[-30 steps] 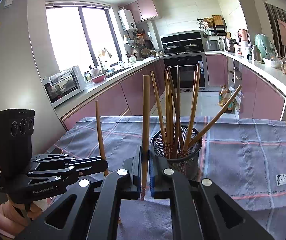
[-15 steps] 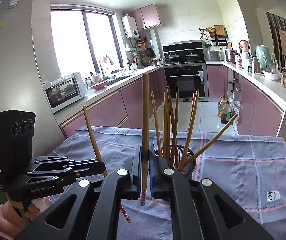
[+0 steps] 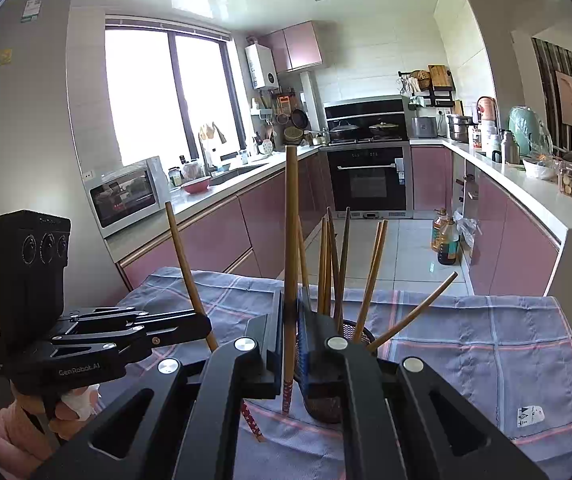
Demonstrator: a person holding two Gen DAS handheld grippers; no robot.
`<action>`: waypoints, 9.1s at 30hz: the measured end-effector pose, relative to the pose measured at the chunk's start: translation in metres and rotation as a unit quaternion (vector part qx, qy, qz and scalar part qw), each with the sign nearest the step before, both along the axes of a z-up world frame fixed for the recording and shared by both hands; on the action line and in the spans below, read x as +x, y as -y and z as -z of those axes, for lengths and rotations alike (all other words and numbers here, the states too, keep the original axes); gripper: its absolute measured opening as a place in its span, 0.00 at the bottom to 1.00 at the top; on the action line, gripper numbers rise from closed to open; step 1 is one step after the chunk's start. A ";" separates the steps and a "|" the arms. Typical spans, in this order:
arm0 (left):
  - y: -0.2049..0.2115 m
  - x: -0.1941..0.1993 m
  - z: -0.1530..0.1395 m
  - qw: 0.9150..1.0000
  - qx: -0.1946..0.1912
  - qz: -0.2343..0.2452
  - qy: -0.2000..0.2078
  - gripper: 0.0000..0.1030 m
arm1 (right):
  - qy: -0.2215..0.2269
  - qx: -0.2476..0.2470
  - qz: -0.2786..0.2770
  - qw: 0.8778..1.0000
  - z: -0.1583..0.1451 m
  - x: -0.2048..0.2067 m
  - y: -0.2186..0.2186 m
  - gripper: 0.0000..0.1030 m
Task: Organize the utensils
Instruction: 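Lower the chopstick into the mesh cup with the left gripper while the right gripper holds its chopstick above, then push both chopsticks down into the mesh cup and open both grippers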
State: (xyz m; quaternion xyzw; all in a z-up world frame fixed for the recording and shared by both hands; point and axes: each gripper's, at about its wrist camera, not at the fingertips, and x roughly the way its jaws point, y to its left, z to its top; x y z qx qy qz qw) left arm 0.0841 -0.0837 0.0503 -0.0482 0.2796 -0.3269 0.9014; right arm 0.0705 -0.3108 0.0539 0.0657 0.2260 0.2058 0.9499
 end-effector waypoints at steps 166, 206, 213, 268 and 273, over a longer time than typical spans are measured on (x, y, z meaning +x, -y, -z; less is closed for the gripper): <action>0.027 0.033 -0.032 0.999 0.015 -0.005 0.047 0.07 | -0.002 -0.003 0.027 1.000 -0.002 0.029 -0.007 0.05; 0.036 0.046 -0.008 0.999 0.034 -0.004 0.022 0.07 | -0.029 -0.007 0.024 0.999 0.014 0.039 -0.009 0.05; 0.040 0.048 -0.002 0.999 0.042 0.000 0.015 0.07 | -0.036 -0.009 0.021 0.999 0.020 0.042 -0.010 0.05; 0.048 0.095 0.026 0.997 0.067 -0.022 -0.024 0.08 | -0.079 -0.012 0.021 0.997 0.042 0.070 -0.018 0.07; 0.047 0.088 0.024 0.997 0.068 -0.029 -0.015 0.15 | -0.076 -0.007 0.021 0.997 0.040 0.065 -0.016 0.10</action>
